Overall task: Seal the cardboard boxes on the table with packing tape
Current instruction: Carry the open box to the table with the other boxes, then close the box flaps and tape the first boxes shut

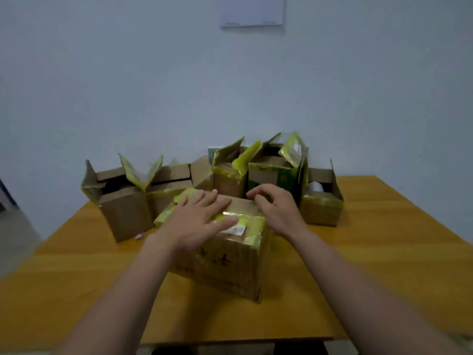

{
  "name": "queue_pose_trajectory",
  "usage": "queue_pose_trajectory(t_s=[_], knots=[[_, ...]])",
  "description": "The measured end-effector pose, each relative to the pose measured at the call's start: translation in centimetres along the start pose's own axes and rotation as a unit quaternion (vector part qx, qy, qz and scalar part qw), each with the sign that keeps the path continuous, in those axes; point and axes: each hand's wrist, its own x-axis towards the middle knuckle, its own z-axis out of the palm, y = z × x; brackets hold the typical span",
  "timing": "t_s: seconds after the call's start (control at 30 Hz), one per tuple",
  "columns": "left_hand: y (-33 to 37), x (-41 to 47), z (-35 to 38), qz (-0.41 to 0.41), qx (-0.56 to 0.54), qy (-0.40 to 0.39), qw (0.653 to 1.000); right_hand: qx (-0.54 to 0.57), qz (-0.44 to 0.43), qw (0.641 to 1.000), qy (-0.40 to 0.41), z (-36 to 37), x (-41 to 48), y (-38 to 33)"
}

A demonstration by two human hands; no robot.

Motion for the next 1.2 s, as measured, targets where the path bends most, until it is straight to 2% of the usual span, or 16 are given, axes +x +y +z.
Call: queue_pose_trajectory(t_s=[0.03,0.1,0.23,0.3,0.43,0.57,0.7,0.83,0.93,1.07,1.2], knots=[[-0.2,0.2,0.1,-0.001,0.010,-0.010,1.000,-0.004,0.032,0.998,0.047,0.0,0.1,1.3],[-0.6,0.6,0.1,0.004,0.027,-0.023,0.999,-0.069,0.091,0.992,0.046,0.1,0.0,3.9],[-0.5,1.0,0.4,-0.034,0.018,0.006,0.999,-0.218,0.106,0.963,-0.116,1.5,-0.3,7.6],[-0.2,1.2,0.7,-0.059,0.017,0.042,0.997,-0.255,0.088,0.952,-0.144,2.0,-0.3,8.1],[0.1,1.7,1.0,-0.090,-0.040,0.085,0.992,-0.353,0.010,0.930,-0.105,2.3,-0.4,8.9],[-0.2,1.4,-0.1,-0.109,-0.031,0.064,0.992,-0.378,0.022,0.923,-0.065,1.7,0.1,9.6],[-0.9,0.7,-0.8,-0.163,0.023,0.092,0.982,-0.303,0.061,0.951,-0.031,0.4,0.2,9.3],[-1.1,0.0,-0.6,-0.182,-0.026,0.069,0.980,-0.146,0.126,0.981,0.009,-1.8,0.6,7.7],[-1.0,-0.1,-0.7,-0.189,-0.022,0.077,0.979,0.003,0.124,0.990,0.063,-3.6,0.8,5.5],[-0.8,-0.2,-0.7,-0.199,-0.022,0.084,0.976,0.165,0.102,0.970,0.145,-5.4,0.9,1.9],[-0.4,-0.4,-1.0,-0.198,-0.054,0.112,0.972,0.266,0.131,0.924,0.244,-5.9,1.4,-1.1]])
